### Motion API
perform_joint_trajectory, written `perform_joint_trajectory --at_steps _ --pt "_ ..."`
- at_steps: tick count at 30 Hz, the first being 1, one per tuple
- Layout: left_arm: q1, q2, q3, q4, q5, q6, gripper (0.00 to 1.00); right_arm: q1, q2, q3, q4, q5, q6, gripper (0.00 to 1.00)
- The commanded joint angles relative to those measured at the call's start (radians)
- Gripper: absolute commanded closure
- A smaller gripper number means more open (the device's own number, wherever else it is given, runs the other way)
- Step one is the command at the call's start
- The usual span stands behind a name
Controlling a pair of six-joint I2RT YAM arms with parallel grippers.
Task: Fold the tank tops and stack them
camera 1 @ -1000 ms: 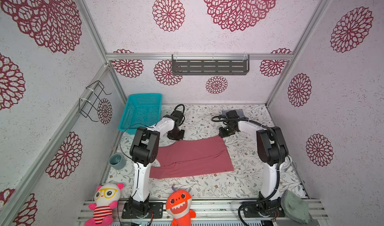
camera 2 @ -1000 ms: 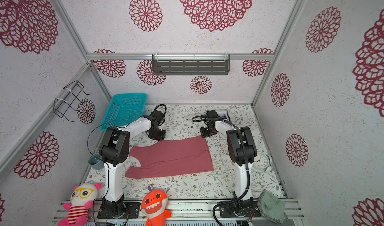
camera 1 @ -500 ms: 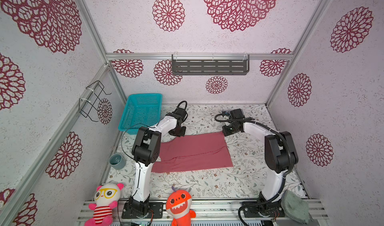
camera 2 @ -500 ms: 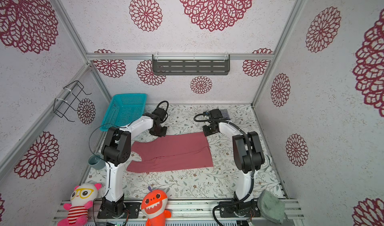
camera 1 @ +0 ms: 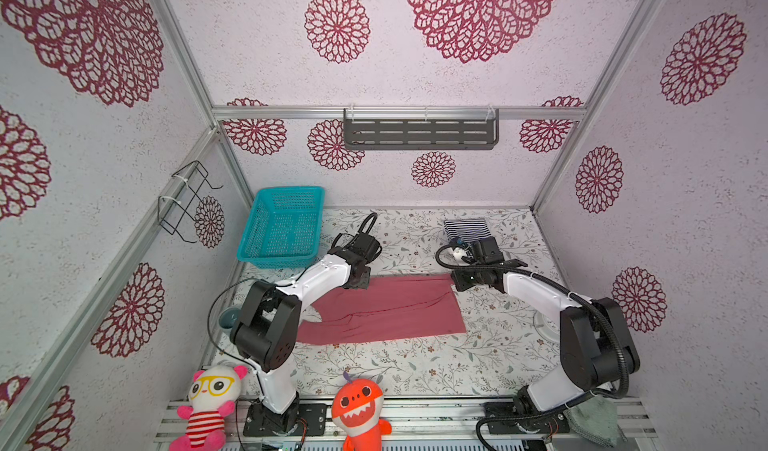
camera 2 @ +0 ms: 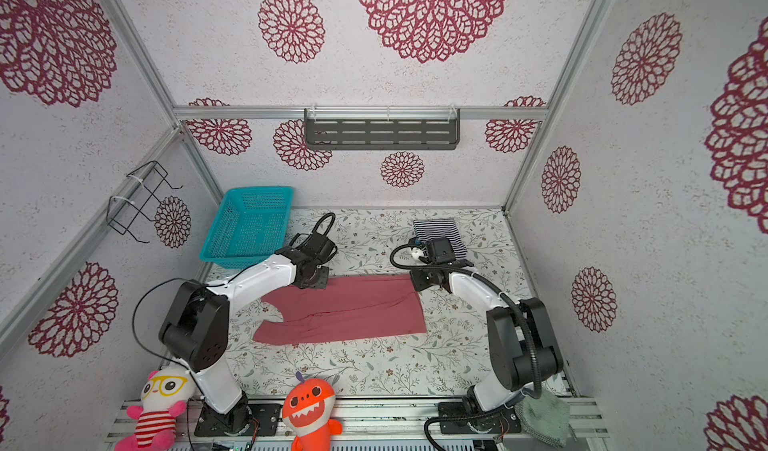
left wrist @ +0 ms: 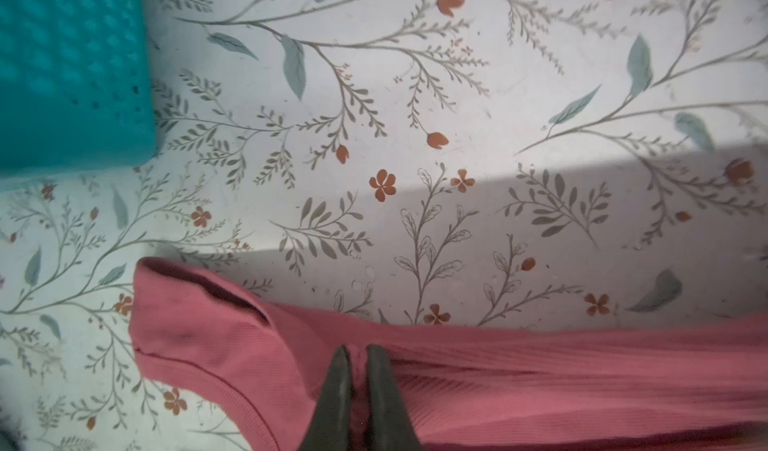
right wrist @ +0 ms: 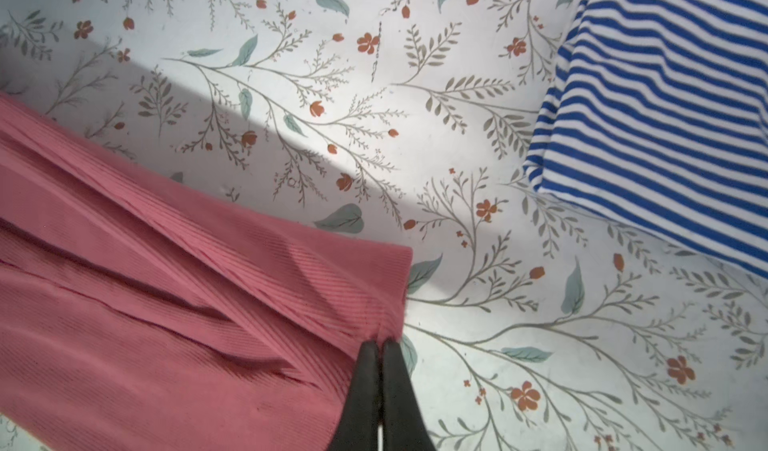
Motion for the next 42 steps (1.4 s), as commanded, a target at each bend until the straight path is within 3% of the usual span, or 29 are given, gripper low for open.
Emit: perform_joint_trajectory --at_steps 1,8,9,10,12,14,16,18,21,23,28,31,35,42 --pt "-0.056 -0.078 -0.091 0.008 -0.08 -0.167 1.0 0.005 -0.087 -0.083 0.066 0.039 0.027 1.0" --pt "-0.199 -0.225 -0.412 0.057 -0.152 -0.566 1.0 0.014 -0.248 -0.298 0.189 0.037 0.129 1.0" --pt "-0.222 -0.252 -0.453 0.059 -0.169 -0.631 0.98 0.015 -0.277 -0.333 0.209 0.038 0.145 0.96" --pt "-0.235 -0.286 -0.483 0.064 -0.177 -0.669 0.78 0.015 -0.304 -0.359 0.225 0.036 0.161 0.8" --pt "-0.24 -0.365 -0.507 0.054 -0.198 -0.692 0.48 0.015 -0.339 -0.381 0.225 0.03 0.175 0.51" --pt "-0.237 -0.45 -0.499 0.035 -0.216 -0.673 0.3 0.012 -0.36 -0.365 0.2 0.02 0.182 0.43" --pt "-0.223 -0.538 -0.469 0.013 -0.219 -0.636 0.23 0.012 -0.366 -0.326 0.162 0.012 0.186 0.42" --pt "-0.184 -0.597 -0.447 -0.005 -0.18 -0.61 0.22 0.011 -0.358 -0.279 0.12 0.02 0.206 0.42" --pt "-0.082 -0.635 -0.455 0.025 -0.034 -0.543 0.27 0.017 -0.304 -0.192 0.043 0.018 0.3 0.49" --pt "-0.044 -0.617 -0.463 0.06 0.023 -0.514 0.33 0.043 -0.254 -0.138 -0.013 0.011 0.377 0.57" --pt "-0.044 -0.467 -0.432 0.101 0.122 -0.497 0.47 0.129 -0.182 -0.096 -0.123 0.033 0.548 0.67" --pt "-0.048 -0.41 -0.441 0.156 0.181 -0.496 0.49 0.166 -0.185 -0.142 -0.085 -0.037 0.643 0.66" --pt "-0.048 -0.378 -0.454 0.193 0.208 -0.508 0.49 0.204 -0.166 -0.208 -0.027 -0.081 0.74 0.54" --pt "-0.051 -0.369 -0.496 0.232 0.229 -0.531 0.49 0.228 -0.088 -0.269 0.118 -0.137 0.829 0.6"
